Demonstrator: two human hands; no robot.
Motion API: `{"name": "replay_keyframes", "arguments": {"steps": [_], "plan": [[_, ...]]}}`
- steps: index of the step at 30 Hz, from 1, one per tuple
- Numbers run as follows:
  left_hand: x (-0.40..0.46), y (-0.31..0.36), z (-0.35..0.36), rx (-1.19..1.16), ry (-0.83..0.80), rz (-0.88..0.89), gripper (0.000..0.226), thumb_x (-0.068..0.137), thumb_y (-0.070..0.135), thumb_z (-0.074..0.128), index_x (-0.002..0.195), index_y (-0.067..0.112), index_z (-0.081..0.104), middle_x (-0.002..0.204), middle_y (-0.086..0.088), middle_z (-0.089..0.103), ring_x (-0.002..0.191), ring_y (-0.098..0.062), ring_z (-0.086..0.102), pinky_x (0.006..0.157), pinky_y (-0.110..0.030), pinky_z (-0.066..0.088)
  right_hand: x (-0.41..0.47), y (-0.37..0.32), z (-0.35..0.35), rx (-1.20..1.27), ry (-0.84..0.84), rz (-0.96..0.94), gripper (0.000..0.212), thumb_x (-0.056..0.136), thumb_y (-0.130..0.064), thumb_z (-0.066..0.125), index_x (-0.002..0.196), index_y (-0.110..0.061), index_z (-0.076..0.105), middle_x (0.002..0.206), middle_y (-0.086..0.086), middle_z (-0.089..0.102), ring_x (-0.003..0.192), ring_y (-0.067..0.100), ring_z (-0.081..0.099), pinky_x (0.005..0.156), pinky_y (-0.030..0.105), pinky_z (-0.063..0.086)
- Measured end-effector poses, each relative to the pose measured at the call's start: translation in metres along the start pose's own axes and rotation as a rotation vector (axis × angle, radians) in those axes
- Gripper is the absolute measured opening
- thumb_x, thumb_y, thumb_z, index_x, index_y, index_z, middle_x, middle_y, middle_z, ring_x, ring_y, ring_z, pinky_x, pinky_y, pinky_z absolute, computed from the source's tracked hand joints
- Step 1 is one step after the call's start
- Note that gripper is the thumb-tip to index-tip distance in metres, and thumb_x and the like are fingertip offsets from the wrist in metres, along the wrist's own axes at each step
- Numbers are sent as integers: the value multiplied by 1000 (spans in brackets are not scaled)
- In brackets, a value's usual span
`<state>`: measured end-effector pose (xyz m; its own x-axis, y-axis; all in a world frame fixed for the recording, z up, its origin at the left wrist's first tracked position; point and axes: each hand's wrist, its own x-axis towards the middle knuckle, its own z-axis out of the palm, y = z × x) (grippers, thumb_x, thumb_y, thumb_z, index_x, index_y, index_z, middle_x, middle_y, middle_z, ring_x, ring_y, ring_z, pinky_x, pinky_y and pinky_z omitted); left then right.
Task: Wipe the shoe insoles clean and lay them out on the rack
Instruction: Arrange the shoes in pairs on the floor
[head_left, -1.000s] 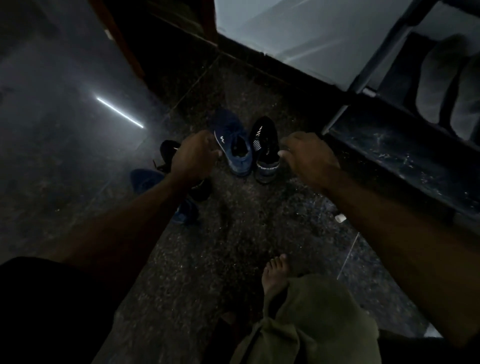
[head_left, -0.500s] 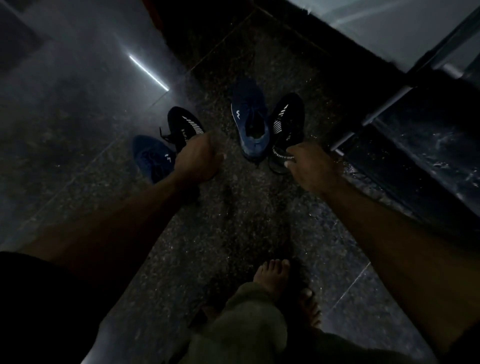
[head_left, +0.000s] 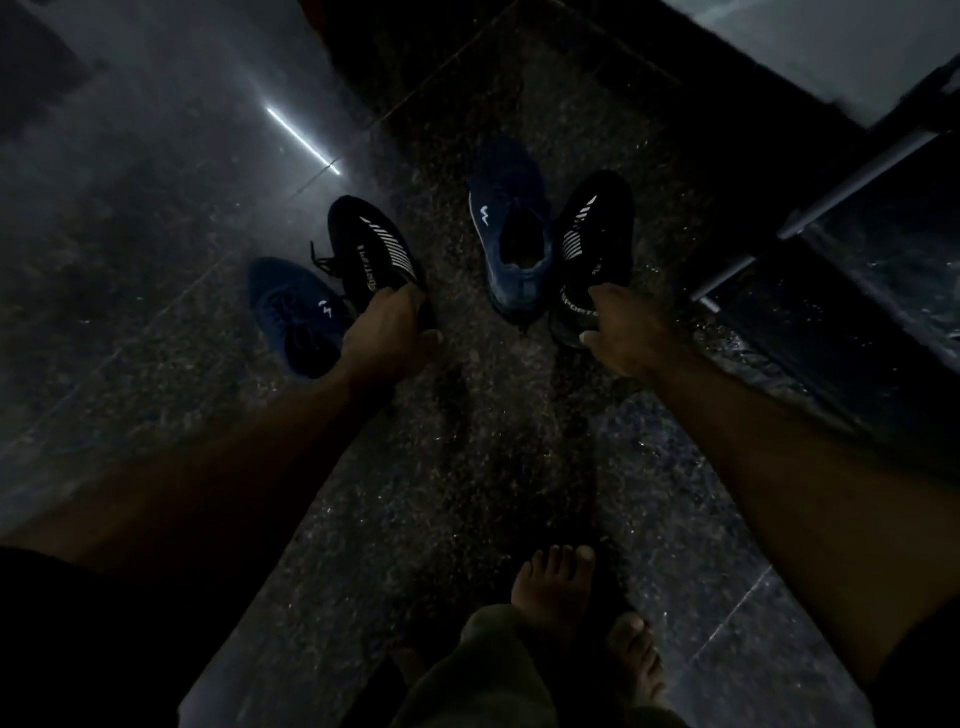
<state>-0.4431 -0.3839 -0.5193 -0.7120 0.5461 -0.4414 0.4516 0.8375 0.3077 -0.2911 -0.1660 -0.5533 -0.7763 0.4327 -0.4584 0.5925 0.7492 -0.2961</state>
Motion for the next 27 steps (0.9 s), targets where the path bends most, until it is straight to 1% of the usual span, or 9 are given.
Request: {"name": "replay_keyframes", "arguments": {"steps": [2, 5, 10, 15, 19, 21, 23, 25, 27], "plan": [[11, -5, 4, 21, -16, -7, 47, 91, 33, 63, 130, 11, 47, 131, -15, 47, 117, -31, 49, 91, -41, 42, 8, 3, 6, -24, -22, -2, 61, 93, -22, 60, 144, 0, 34, 148, 20, 37, 136, 35, 36, 113, 40, 30], [24, -10, 14, 42, -29, -10, 49, 91, 32, 64, 129, 8, 45, 130, -16, 47, 116, -33, 49, 90, -43, 44, 18, 7, 16, -49, -14, 16, 59, 92, -23, 62, 141, 0, 37, 144, 21, 42, 132, 37, 40, 110, 43, 34], [37, -17, 37, 38, -97, -22, 56, 89, 32, 66, 133, 5, 42, 135, -19, 47, 123, -34, 46, 98, -42, 43, 21, 12, 40, -169, 99, 48, 47, 90, -25, 63, 128, -3, 46, 130, 20, 49, 121, 39, 46, 101, 42, 40], [40, -19, 55, 29, -140, -30, 61, 88, 29, 68, 134, 2, 40, 136, -22, 46, 123, -38, 47, 98, -45, 43, 15, 15, 56, -233, 80, 167, 35, 92, -23, 60, 123, -8, 52, 130, 14, 48, 120, 38, 46, 98, 40, 40], [38, -23, 61, 45, -78, -59, 55, 90, 31, 65, 132, 5, 40, 130, -21, 41, 112, -41, 50, 84, -46, 44, 10, 21, 63, -175, 35, 172, 34, 95, -20, 57, 125, -8, 48, 129, 17, 48, 117, 38, 52, 91, 39, 46], [35, -21, 61, 68, 23, -55, 44, 92, 28, 60, 127, 7, 42, 127, -19, 37, 101, -40, 52, 73, -43, 41, 8, 23, 65, -140, 8, 161, 33, 96, -19, 57, 125, -7, 48, 128, 18, 50, 116, 38, 54, 91, 40, 46], [33, -20, 60, 105, 144, -16, 36, 93, 23, 59, 121, 8, 42, 126, -18, 35, 95, -39, 53, 67, -43, 41, 8, 26, 68, -116, 0, 140, 31, 96, -14, 54, 125, -5, 49, 128, 19, 51, 116, 38, 53, 92, 40, 45], [36, -23, 60, 102, 179, 0, 41, 91, 21, 62, 123, 8, 40, 128, -19, 33, 95, -40, 54, 65, -43, 42, 8, 28, 69, -112, 17, 108, 25, 97, -12, 49, 120, -4, 52, 124, 20, 53, 112, 38, 54, 89, 40, 44], [40, -26, 61, 70, 146, -27, 53, 89, 21, 65, 131, 8, 34, 134, -20, 31, 102, -44, 54, 68, -44, 43, 8, 30, 69, -110, 75, 104, 20, 96, -14, 48, 111, -5, 56, 114, 20, 58, 103, 39, 57, 83, 40, 47]]}}
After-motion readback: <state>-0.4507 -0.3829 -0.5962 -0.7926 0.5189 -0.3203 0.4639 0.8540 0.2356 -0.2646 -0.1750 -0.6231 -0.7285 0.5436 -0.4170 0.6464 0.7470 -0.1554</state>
